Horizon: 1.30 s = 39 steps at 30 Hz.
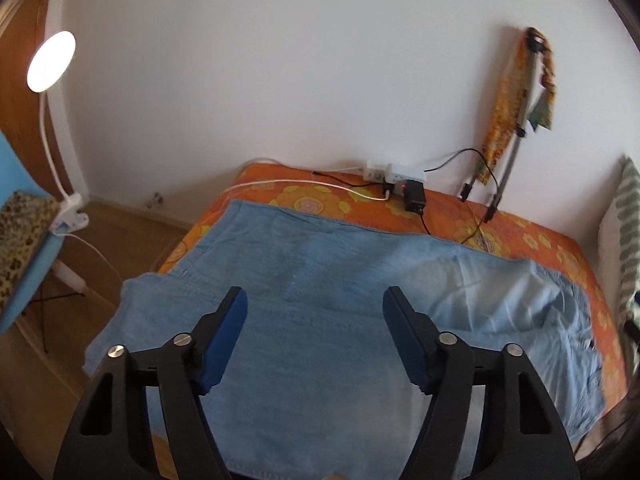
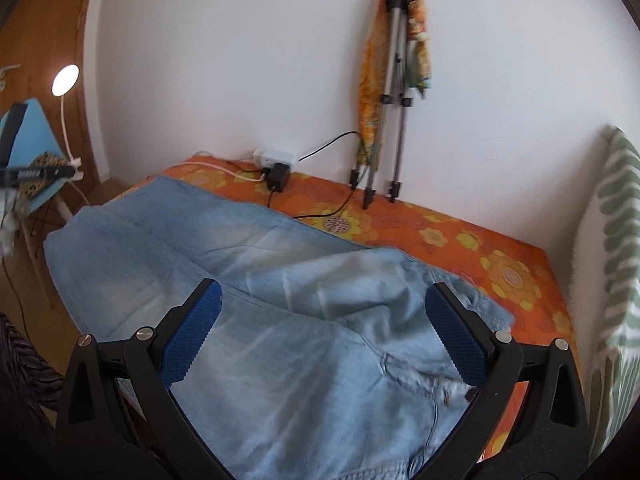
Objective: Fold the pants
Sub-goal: 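Lower the left tool to the jeans hem while the right tool reaches the other leg hem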
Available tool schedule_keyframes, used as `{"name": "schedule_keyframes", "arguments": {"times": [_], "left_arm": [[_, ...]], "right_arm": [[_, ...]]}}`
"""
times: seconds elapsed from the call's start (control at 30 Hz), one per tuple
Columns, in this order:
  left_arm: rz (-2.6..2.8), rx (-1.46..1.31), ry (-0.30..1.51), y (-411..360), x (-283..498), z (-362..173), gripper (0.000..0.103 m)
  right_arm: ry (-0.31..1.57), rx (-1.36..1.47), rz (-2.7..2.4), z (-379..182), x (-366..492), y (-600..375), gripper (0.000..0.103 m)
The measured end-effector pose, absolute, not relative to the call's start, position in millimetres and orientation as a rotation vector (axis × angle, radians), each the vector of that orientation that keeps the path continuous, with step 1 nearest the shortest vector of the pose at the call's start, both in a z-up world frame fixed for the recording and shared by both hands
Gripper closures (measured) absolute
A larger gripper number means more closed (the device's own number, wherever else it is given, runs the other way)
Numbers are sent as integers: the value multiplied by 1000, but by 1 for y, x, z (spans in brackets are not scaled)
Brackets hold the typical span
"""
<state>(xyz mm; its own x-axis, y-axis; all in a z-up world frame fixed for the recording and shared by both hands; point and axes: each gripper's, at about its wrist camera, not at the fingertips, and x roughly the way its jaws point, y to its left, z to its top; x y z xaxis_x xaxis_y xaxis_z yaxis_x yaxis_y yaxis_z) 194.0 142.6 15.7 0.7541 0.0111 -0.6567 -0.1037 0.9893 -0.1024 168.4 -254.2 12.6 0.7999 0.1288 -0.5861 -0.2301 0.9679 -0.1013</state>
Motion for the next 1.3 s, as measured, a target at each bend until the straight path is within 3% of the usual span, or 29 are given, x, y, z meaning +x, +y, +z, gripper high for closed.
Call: {"name": "schedule_keyframes", "arguments": {"times": [0.13, 0.3, 0.43, 0.57, 0.87, 1.3], "left_arm": [[87, -194, 766, 168, 233, 13, 49], [105, -237, 854, 192, 285, -2, 52], [156, -227, 922, 212, 332, -18, 68], [187, -261, 996, 235, 373, -37, 77], [228, -484, 1056, 272, 446, -82, 77], [376, -568, 1113, 292, 532, -133, 77]], "right_arm": [[661, -192, 242, 10, 206, -248, 0], [745, -196, 308, -1, 256, -234, 13], [804, -247, 372, -16, 295, -211, 22], [839, -333, 382, -34, 330, -194, 29], [954, -377, 396, -82, 401, -191, 37], [1041, -383, 445, -135, 462, -211, 38]]}}
